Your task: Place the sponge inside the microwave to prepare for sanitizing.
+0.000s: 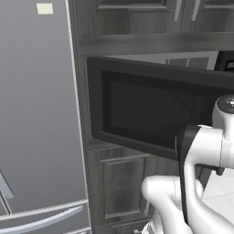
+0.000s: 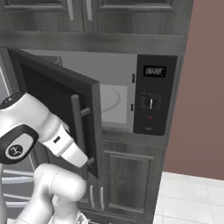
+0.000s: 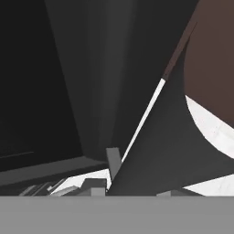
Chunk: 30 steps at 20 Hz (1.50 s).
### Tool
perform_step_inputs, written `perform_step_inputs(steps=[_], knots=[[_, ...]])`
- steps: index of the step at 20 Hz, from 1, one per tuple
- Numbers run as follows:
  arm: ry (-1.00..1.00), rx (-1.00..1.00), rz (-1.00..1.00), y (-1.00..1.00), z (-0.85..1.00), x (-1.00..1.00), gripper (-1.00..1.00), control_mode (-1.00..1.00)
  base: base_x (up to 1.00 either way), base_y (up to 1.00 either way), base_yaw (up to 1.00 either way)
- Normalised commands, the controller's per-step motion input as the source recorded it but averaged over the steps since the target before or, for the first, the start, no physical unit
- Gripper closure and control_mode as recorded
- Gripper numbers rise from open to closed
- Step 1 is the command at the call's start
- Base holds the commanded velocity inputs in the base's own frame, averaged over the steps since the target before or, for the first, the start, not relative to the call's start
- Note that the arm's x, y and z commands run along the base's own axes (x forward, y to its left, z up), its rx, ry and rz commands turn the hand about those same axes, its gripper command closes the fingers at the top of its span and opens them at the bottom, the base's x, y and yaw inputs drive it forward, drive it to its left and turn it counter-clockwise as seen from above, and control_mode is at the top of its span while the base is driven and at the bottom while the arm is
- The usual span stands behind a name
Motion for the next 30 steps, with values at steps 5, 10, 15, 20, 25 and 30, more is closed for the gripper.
perform_step_inputs(steps=[5, 10, 15, 20, 25, 30], knots=[[0.00, 0.00, -0.01, 0.01, 0.00, 0.00, -1.00, -1.00, 0.00, 0.00, 0.00], [0.00, 0.00, 0.00, 0.01, 0.00, -0.03, -1.00, -1.00, 0.00, 0.00, 0.00], [-0.10, 0.00, 0.00, 0.07, 0.40, -0.64, -1.00, -1.00, 0.00, 0.00, 0.00], [-0.18, 0.12, 0.00, 0.00, 0.64, -0.93, -1.00, -1.00, 0.00, 0.00, 0.00], [-0.13, 0.43, 0.00, -0.46, 0.13, -0.20, -1.00, -1.00, 0.00, 0.00, 0.00], [-0.17, 0.74, 0.24, -0.78, 0.19, 0.01, -1.00, -1.00, 0.00, 0.00, 0.00]])
